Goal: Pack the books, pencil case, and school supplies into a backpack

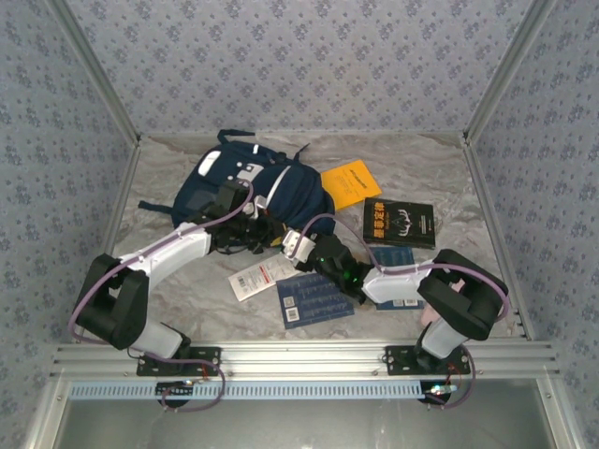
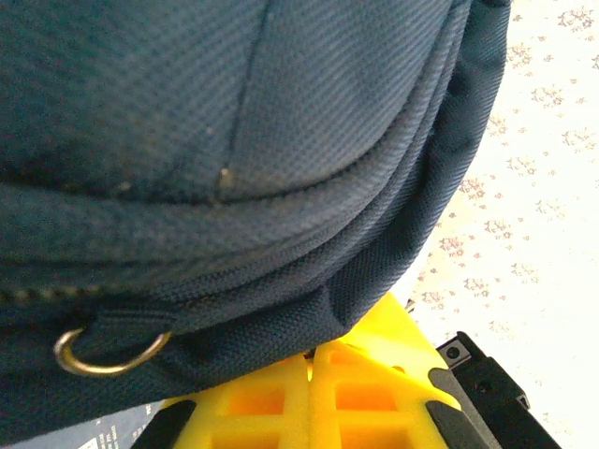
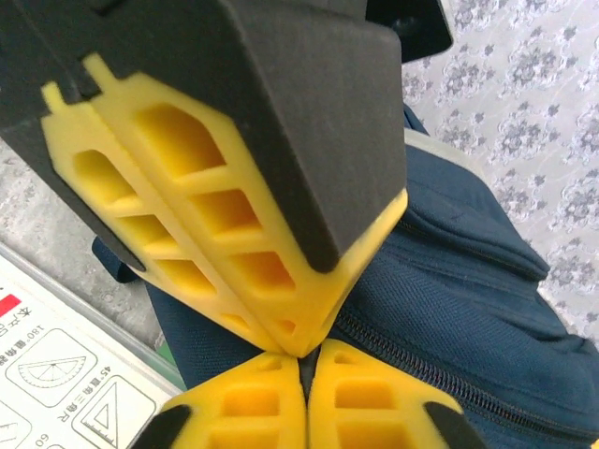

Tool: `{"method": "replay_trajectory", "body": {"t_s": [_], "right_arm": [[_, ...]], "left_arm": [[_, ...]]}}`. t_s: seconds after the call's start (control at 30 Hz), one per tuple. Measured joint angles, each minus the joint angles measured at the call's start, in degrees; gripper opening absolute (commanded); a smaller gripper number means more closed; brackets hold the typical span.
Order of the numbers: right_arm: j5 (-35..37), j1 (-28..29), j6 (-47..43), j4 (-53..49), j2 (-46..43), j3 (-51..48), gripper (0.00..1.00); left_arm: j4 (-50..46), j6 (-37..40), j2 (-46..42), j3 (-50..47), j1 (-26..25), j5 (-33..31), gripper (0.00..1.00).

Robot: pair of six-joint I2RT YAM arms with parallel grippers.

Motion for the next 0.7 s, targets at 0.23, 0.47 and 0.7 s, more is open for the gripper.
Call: {"method": "replay_trajectory", "body": {"t_s": [0.23,0.47,0.7], "right_arm": [[0.17,-0.66,0.09,-1.79,0.28,0.76,0.0],[0.13,-1.18,1.11,-2.73,0.28,0.76,0.0],[1.79,-2.14,5.42,-3.93,-1.22,0.7,0.0]], "left_arm": [[0.17,-0.02,-0.02,-0.11,0.2,0.13,0.13],[-7.5,5.29,-4.52,1.2,1.18,-2.93,0.47],[-12.63,6.21,-17.57,-0.33,6.78,-8.22,0.55]]}}
